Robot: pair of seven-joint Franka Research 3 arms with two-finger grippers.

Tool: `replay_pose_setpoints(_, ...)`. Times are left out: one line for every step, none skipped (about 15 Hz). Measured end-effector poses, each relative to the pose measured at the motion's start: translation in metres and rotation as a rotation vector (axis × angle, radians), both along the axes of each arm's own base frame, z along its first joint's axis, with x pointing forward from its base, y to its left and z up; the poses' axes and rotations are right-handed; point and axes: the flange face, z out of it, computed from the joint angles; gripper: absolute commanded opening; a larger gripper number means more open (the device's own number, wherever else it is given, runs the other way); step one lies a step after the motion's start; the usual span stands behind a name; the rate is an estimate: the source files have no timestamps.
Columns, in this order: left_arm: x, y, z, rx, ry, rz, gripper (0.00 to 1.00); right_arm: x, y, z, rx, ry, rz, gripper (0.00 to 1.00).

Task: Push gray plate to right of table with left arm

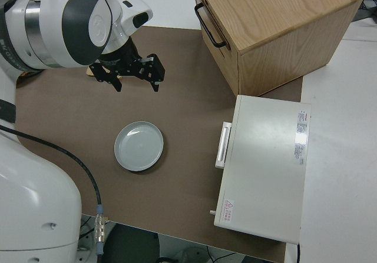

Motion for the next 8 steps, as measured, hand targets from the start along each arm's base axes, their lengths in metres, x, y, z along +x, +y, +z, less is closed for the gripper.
replay_pose_setpoints(0.001,-0.002,0.001,0.001,-0.007,-0.004,0.99,0.0,0.0,0.0,0.0,0.0,0.0,0.983)
replay_pose_setpoints(0.002,-0.005,0.001,0.001,-0.012,-0.009,0.99,0.0,0.0,0.0,0.0,0.0,0.0,0.983)
replay_pose_setpoints(0.002,-0.008,0.002,0.002,-0.018,-0.017,0.99,0.0,0.0,0.0,0.0,0.0,0.0,0.983)
replay_pose_setpoints(0.003,-0.012,0.003,0.002,-0.023,-0.023,0.99,0.0,0.0,0.0,0.0,0.0,0.0,0.983)
replay_pose_setpoints(0.004,-0.014,0.003,0.003,-0.029,-0.027,0.99,0.0,0.0,0.0,0.0,0.0,0.0,0.983)
replay_pose_setpoints(0.005,-0.015,0.004,0.003,-0.036,-0.03,0.99,0.0,0.0,0.0,0.0,0.0,0.0,0.983)
replay_pose_setpoints(0.005,-0.016,0.004,0.003,-0.038,-0.031,0.99,0.0,0.0,0.0,0.0,0.0,0.0,0.983)
replay_pose_setpoints(0.005,-0.016,0.004,0.003,-0.039,-0.031,0.99,0.0,0.0,0.0,0.0,0.0,0.0,0.983)
